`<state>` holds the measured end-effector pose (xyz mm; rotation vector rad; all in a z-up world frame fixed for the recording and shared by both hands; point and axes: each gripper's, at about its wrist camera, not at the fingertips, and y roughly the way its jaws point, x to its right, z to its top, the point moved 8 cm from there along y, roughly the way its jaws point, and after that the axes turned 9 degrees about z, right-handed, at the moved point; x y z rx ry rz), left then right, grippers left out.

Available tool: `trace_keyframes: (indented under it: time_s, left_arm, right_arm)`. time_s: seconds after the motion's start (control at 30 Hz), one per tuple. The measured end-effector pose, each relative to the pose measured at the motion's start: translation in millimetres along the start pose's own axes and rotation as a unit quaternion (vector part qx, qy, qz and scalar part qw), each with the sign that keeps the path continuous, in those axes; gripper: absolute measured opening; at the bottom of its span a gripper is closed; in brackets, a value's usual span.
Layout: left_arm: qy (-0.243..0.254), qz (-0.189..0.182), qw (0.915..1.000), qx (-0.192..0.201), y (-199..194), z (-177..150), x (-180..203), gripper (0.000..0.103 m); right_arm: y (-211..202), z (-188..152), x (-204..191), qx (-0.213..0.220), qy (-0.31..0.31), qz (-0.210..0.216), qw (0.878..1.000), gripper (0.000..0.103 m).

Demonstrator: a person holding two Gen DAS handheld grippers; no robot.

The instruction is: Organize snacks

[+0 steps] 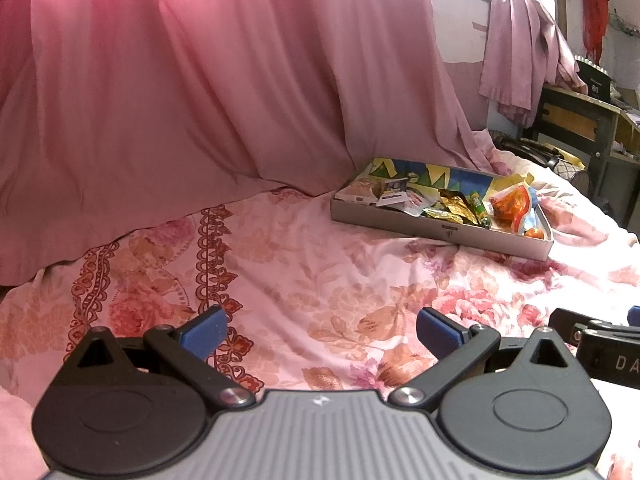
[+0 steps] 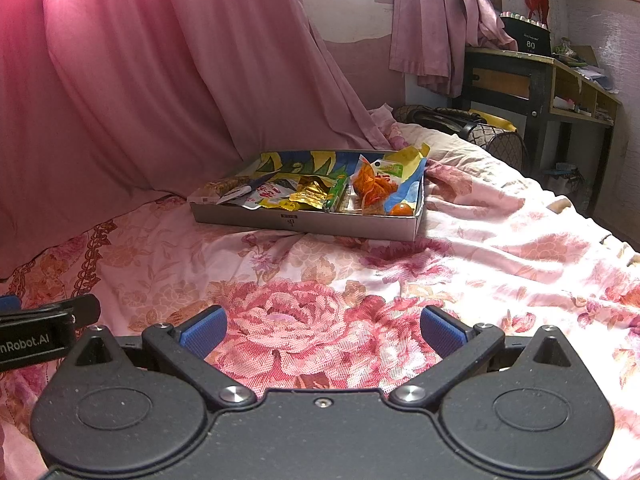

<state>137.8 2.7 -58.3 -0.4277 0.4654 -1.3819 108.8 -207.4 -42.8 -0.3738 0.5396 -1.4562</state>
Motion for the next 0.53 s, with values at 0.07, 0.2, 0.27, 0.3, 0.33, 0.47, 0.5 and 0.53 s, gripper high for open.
trace_keyframes:
  time_s: [0.07, 0.2, 0.27, 0.3, 0.33, 0.47, 0.5, 0.53]
  left_arm:
    - [0.0, 0.0, 1.0, 0.0, 0.0, -0.1, -0.4, 0.103]
    - [0.0, 0.001, 1.0, -0.002, 0.2, -0.4, -0.6, 0.103]
    - [-0.001, 0.001, 1.0, -0.003, 0.7, -1.0, -0.4, 0.103]
    - [-0.001, 0.002, 1.0, -0.003, 0.8, -1.3, -0.5, 0.103]
    - [-0.001, 0.002, 1.0, -0.004, 1.0, -1.4, -0.2, 0.103]
    - [0.0, 0.002, 1.0, -0.005, 0.8, -1.9, -0.1, 0.103]
    - [0.0, 0.002, 1.0, -0.006, 0.8, -1.9, -0.2, 0.103]
    - [0.0, 0.003, 1.0, -0.006, 1.0, -2.0, 0.2, 0.103]
  right_arm:
    - [-0.1, -2.4, -0.8, 0.0, 0.0, 0.0, 1.0, 0.102]
    - [0.5, -3.0, -1.1, -0.001, 0.0, 0.0, 1.0, 0.102]
    - [0.2, -4.5, -1.1, -0.002, -0.001, 0.0, 1.0, 0.102]
    - [0.4, -3.7, -0.9, -0.001, 0.0, 0.0, 1.0, 0.102]
    - [0.4, -3.5, -1.0, -0.001, 0.0, 0.0, 1.0, 0.102]
    - [0.3, -4.0, -1.2, -0.002, 0.0, 0.0, 1.0, 0.102]
    - [0.5, -3.2, -1.1, -0.002, 0.0, 0.0, 1.0, 0.102]
    - [0.6, -3.2, -1.1, -0.002, 0.0, 0.0, 1.0, 0.102]
